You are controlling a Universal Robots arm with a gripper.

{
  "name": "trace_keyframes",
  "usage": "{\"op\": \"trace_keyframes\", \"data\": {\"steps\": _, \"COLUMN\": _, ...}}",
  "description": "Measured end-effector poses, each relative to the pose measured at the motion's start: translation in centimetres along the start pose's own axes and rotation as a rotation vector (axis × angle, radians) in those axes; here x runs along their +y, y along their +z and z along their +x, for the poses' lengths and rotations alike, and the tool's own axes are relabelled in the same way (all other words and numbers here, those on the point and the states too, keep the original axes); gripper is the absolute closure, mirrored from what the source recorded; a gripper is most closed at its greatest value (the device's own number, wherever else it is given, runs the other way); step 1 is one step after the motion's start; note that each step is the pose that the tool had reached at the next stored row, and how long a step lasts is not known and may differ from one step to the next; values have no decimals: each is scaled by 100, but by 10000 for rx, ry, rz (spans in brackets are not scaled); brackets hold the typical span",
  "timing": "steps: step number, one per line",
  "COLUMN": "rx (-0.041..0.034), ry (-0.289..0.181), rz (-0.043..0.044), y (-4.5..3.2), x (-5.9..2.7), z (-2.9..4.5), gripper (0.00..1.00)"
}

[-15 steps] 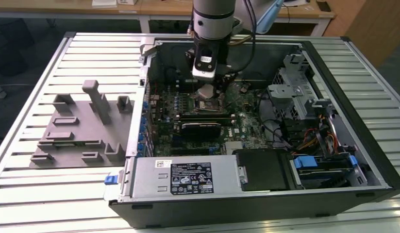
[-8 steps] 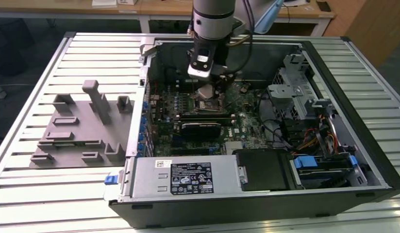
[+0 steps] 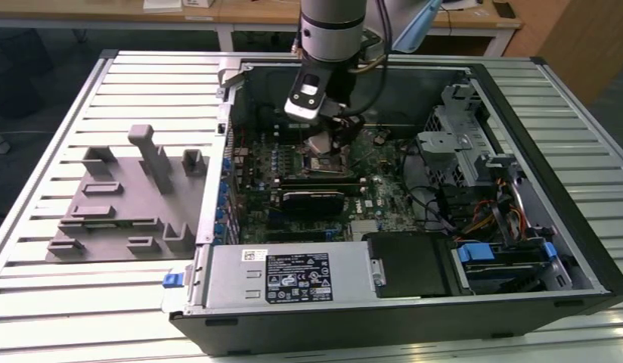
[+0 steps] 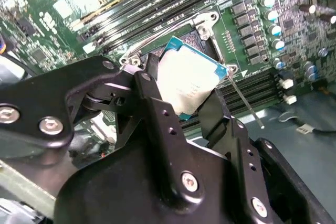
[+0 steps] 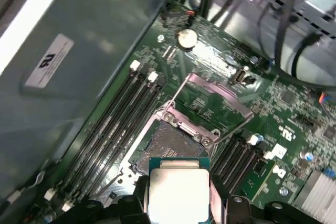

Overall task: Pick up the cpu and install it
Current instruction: 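Place the cpu into insertion slot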

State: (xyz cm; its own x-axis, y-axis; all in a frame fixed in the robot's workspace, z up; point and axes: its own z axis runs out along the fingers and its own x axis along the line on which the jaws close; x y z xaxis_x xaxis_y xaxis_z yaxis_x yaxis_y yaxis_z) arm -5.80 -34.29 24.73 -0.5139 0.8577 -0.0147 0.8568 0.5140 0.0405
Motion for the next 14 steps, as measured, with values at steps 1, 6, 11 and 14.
{"op": "trace_keyframes", "data": {"steps": 1, "rx": -6, "ry": 162, "rz": 3, "y": 0, "x": 0, "z": 0, "gripper": 46}}
{"op": "trace_keyframes", "data": {"steps": 6, "rx": -40, "ry": 977, "rz": 15, "y": 3, "x": 0, "z": 0, "gripper": 46}}
{"op": "trace_keyframes", "data": {"steps": 11, "rx": -70, "ry": 1725, "rz": 26, "y": 6, "x": 0, "z": 0, "gripper": 46}}
{"op": "trace_keyframes", "data": {"steps": 14, "rx": -83, "ry": 2038, "rz": 30, "y": 7, "x": 0, "z": 0, "gripper": 46}}
